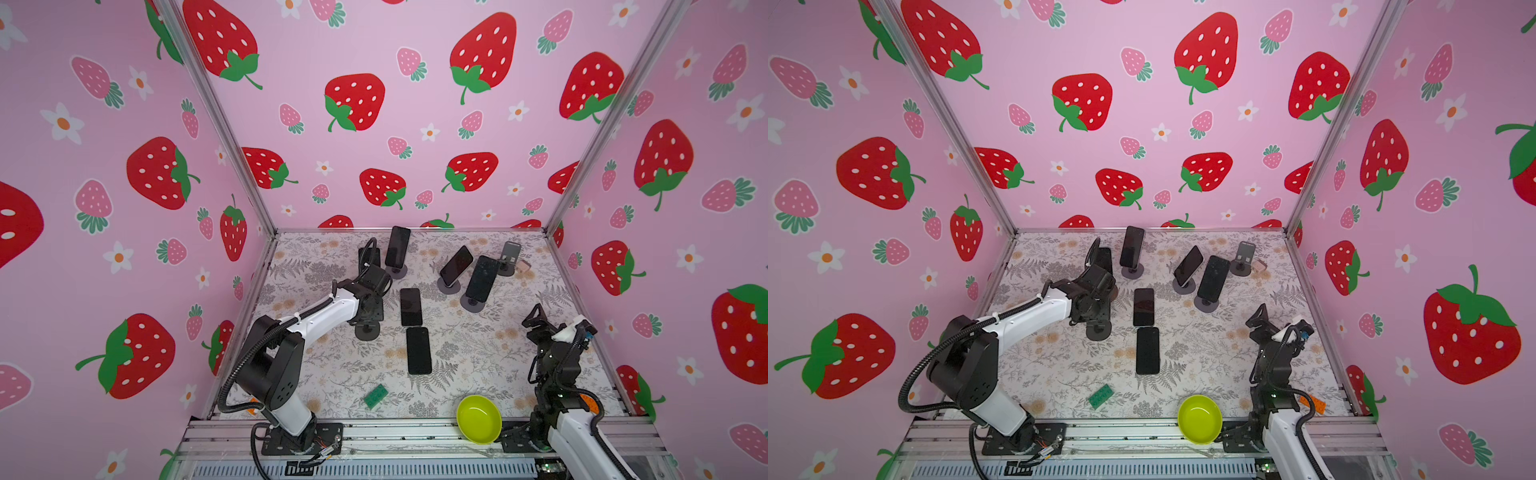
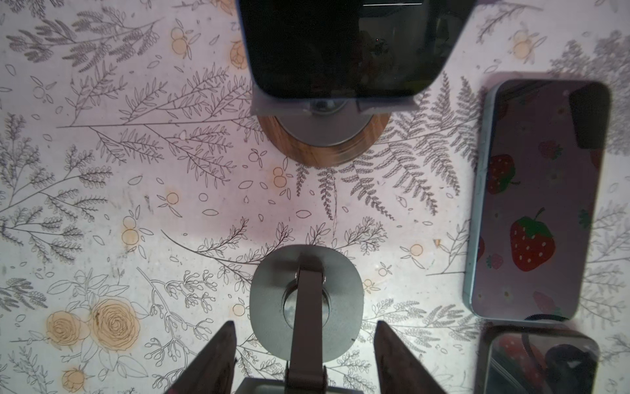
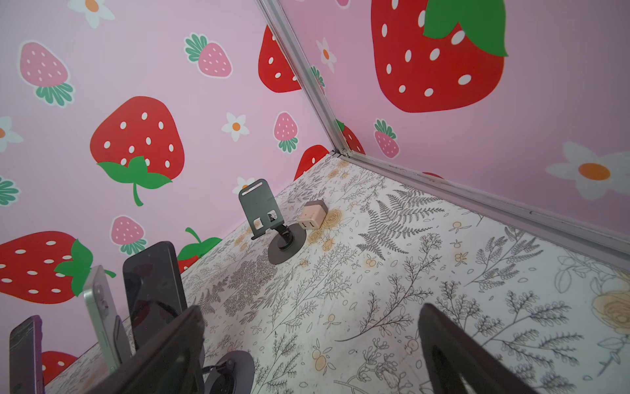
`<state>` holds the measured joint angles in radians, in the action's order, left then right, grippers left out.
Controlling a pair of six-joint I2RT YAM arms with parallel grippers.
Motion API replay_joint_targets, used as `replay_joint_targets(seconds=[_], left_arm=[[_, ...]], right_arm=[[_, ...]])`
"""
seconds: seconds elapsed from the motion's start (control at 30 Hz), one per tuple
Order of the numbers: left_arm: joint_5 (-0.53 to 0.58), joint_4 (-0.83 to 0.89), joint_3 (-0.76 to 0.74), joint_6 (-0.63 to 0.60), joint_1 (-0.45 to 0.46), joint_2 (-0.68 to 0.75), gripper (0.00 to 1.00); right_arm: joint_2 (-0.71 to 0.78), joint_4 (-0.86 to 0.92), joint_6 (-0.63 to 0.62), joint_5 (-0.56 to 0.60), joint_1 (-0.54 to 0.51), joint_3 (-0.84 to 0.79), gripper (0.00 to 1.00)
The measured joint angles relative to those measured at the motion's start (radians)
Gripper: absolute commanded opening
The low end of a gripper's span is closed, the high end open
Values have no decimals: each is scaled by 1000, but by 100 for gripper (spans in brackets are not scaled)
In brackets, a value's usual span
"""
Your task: Remove the phone from the phone stand
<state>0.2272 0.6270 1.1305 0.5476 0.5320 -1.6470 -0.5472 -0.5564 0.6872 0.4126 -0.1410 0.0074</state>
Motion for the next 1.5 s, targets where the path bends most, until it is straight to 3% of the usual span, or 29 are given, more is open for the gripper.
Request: replay_joint_targets(seconds=[0.23, 0.53, 0.7, 0.9, 1.23, 1.5], left_arm=[[-5, 14, 6, -2, -6, 2, 52], [-23, 87, 51, -8, -69, 72, 53], [-40, 134, 104, -46, -159, 105, 54], [-48, 175, 159, -113, -336, 105, 54], [-23, 130, 349, -238, -481, -47, 55], [2, 17, 472, -286, -525, -243, 54]], right_arm=[[-1, 5, 12, 11, 0, 0, 100], [-5, 5, 32, 31, 0, 0, 100], [8, 13, 30, 37, 0, 0, 100], [88, 63, 14, 64, 2, 0, 100], [188, 110, 0, 96, 2, 0, 100], [188, 118, -1, 101, 2, 0, 100]])
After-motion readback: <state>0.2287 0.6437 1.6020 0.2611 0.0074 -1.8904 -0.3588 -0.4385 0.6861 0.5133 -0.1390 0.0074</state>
